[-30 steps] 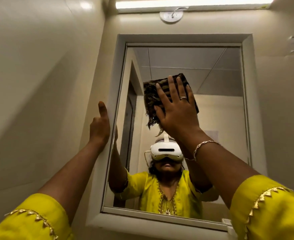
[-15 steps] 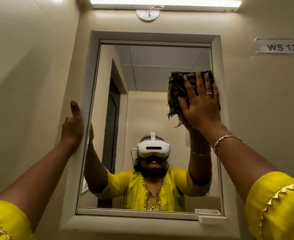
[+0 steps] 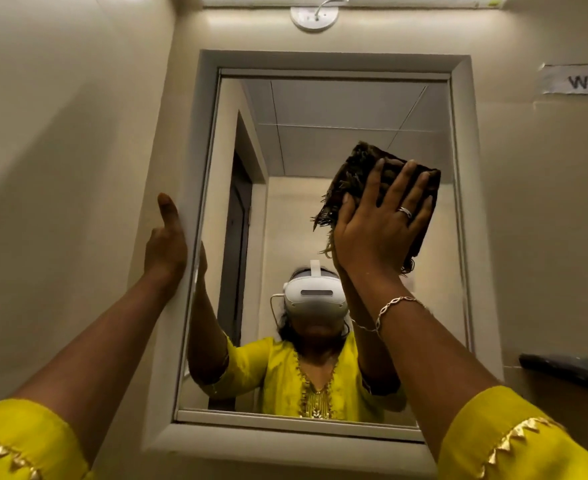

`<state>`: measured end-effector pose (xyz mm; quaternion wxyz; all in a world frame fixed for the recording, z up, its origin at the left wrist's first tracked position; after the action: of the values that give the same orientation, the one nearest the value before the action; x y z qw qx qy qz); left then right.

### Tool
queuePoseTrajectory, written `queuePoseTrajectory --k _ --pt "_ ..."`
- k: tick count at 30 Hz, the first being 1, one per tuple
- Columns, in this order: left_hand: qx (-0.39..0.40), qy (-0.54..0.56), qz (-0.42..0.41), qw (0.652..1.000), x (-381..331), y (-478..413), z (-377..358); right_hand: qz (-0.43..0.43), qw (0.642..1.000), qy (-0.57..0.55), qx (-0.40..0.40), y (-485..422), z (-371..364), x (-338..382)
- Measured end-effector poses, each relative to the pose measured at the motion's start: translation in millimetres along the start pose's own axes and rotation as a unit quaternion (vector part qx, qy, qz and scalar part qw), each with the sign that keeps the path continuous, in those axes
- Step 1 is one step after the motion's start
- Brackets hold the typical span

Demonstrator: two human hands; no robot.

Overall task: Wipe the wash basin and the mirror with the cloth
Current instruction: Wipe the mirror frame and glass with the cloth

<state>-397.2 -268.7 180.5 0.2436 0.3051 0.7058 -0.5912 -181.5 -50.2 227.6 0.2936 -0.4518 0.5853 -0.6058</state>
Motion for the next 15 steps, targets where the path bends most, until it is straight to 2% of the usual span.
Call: queuePoseTrajectory --k 15 --pt "0.020 0.007 -0.002 1.000 5 -4 -3 0.108 0.993 -0.016 0.041 24 -31 141"
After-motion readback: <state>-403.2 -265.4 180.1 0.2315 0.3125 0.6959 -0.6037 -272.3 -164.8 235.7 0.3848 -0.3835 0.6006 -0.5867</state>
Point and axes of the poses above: each hand's wrist, its own y-axis away from the middle knuckle, its own z-axis out of the back of the hand, x = y × z, the point moved 10 cm from there along -y, towards the middle knuckle, and after that the axes turned 3 degrees about z, right-handed, at the moved point
